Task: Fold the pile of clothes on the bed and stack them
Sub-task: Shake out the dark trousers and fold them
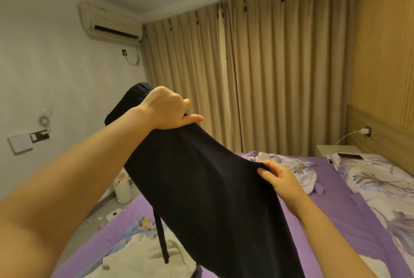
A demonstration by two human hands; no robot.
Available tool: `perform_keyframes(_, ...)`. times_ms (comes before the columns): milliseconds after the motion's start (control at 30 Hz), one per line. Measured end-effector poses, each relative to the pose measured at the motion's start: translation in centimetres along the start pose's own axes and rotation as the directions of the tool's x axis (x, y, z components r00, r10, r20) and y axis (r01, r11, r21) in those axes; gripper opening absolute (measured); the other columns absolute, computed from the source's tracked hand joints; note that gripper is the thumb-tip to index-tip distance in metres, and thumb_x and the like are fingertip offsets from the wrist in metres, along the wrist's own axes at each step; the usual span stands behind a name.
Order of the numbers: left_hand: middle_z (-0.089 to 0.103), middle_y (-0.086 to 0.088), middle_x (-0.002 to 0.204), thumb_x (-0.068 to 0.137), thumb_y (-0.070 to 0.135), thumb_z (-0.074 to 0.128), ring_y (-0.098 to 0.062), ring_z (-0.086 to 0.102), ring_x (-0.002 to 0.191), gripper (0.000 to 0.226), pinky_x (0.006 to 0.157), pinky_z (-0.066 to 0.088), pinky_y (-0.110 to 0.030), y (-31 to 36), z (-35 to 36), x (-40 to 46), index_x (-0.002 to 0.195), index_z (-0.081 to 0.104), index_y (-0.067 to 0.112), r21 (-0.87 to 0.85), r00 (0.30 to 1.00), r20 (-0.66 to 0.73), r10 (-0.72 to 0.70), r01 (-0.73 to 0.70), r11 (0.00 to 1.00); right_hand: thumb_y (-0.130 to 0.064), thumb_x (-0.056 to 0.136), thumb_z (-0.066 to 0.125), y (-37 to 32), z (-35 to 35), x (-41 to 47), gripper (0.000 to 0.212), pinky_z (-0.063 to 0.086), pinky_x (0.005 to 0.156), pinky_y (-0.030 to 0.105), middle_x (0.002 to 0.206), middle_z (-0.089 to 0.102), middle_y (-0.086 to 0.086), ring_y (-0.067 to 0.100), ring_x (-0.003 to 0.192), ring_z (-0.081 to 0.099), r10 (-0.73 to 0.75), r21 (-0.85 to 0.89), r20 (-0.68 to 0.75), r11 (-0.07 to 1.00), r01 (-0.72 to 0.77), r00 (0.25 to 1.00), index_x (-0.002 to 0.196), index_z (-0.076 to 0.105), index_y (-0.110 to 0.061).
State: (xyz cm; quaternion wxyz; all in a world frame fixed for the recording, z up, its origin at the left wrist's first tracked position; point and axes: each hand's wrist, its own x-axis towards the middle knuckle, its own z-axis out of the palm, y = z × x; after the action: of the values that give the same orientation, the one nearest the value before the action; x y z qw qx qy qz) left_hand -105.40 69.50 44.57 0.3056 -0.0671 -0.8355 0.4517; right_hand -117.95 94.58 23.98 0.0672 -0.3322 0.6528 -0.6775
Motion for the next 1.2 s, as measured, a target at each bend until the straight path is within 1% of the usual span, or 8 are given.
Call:
perform_keyframes(300, 0.048, 0.006, 0.051, 0.069, 0.083, -0.014, -0.012, 0.042, 0.044, 0.088, 0.047, 0.032, -0.025, 7.8, 3.3, -5.0, 0.063, 0.047, 0.019, -0.313, 0.970, 0.157, -0.188, 0.229, 0.922, -0.011, 0.091, 0.059, 0.2, -4.1, -6.0, 0.022, 0.038, 0.079, 0.002, 0.098, 0.060, -0.025, -0.008, 0.089, 0.055, -0.247, -0.525, -0.037, 0.829, 0.192, 0.968, 0.106, 0.066, -0.027)
perform_keyframes(400, 0.046, 0.005, 0.050, 0.066, 0.083, -0.017, -0.012, 0.041, 0.044, 0.087, 0.044, 0.026, -0.026, 11.2, 4.6, -6.3, 0.059, 0.042, 0.019, -0.377, 0.945, 0.281, -0.169, 0.270, 0.886, -0.024, 0.091, 0.060, 0.3, -6.3, -5.4, 0.007, 0.042, 0.073, 0.011, 0.085, 0.065, -0.019, -0.001, 0.082, 0.059, -0.074, -0.625, 0.038, 0.776, 0.081, 0.997, 0.088, 0.066, -0.025)
perform_keyframes(567, 0.040, 0.001, 0.047, 0.063, 0.083, -0.011, -0.018, 0.037, 0.043, 0.083, 0.044, 0.023, -0.028, 16.5, 9.9, -9.6, 0.050, 0.036, 0.016, -0.398, 0.828, 0.547, -0.124, 0.387, 0.832, -0.038, 0.091, 0.058, 5.7, -4.9, -2.8, 0.032, 0.043, 0.069, 0.030, 0.075, 0.063, 0.002, 0.017, 0.074, 0.057, 0.260, -0.731, 0.117, 0.676, -0.094, 0.958, 0.077, 0.063, -0.010)
perform_keyframes(700, 0.068, 0.005, 0.085, 0.074, 0.087, 0.014, -0.019, 0.057, 0.063, 0.086, 0.045, 0.026, -0.028, 23.7, 16.0, -16.0, 0.063, 0.061, 0.017, -0.442, 0.752, 0.656, -0.065, 0.452, 0.775, -0.028, 0.095, 0.054, 16.2, -0.3, -3.0, 0.013, 0.038, 0.072, 0.028, 0.100, 0.065, 0.000, 0.018, 0.090, 0.055, 0.519, -0.833, 0.218, 0.540, -0.120, 0.826, 0.095, 0.061, -0.017)
perform_keyframes(767, 0.067, 0.006, 0.079, 0.070, 0.091, 0.017, -0.015, 0.054, 0.059, 0.085, 0.045, 0.027, -0.028, 27.6, 18.6, -19.8, 0.061, 0.059, 0.017, -0.442, 0.688, 0.725, -0.026, 0.494, 0.749, -0.026, 0.094, 0.052, 22.1, 2.6, -4.2, 0.017, 0.042, 0.081, 0.030, 0.113, 0.064, 0.003, 0.023, 0.102, 0.056, 0.628, -0.881, 0.178, 0.445, -0.161, 0.758, 0.107, 0.062, -0.020)
perform_keyframes(867, 0.047, 0.007, 0.054, 0.066, 0.092, 0.014, -0.010, 0.039, 0.048, 0.075, 0.044, 0.022, -0.028, 32.7, 21.9, -24.8, 0.056, 0.042, 0.023, -0.419, 0.559, 0.826, 0.066, 0.533, 0.735, -0.020, 0.094, 0.052, 29.5, 6.7, -6.2, 0.021, 0.046, 0.084, 0.033, 0.119, 0.063, 0.007, 0.026, 0.108, 0.057, 0.710, -0.868, 0.104, 0.407, -0.285, 0.697, 0.112, 0.064, -0.016)
perform_keyframes(1067, 0.064, 0.006, 0.073, 0.073, 0.087, 0.012, -0.013, 0.054, 0.060, 0.084, 0.047, 0.025, -0.025, 38.0, 28.9, -30.8, 0.099, 0.064, 0.027, -0.363, 0.421, 0.899, 0.121, 0.561, 0.744, -0.020, 0.099, 0.042, 38.2, 12.1, -7.4, 0.025, 0.046, 0.073, 0.032, 0.110, 0.062, 0.006, 0.026, 0.098, 0.057, 0.726, -0.896, -0.034, 0.282, -0.343, 0.687, 0.109, 0.064, -0.022)
perform_keyframes(1200, 0.050, 0.007, 0.057, 0.072, 0.087, 0.009, -0.012, 0.046, 0.053, 0.082, 0.045, 0.024, -0.025, 38.7, 34.2, -32.6, 0.071, 0.060, 0.023, -0.381, 0.347, 0.914, 0.212, 0.545, 0.747, -0.020, 0.101, 0.039, 42.4, 14.3, -6.2, 0.025, 0.049, 0.078, 0.036, 0.110, 0.062, 0.007, 0.025, 0.093, 0.057, 0.788, -0.862, 0.028, 0.331, -0.385, 0.615, 0.112, 0.061, -0.015)
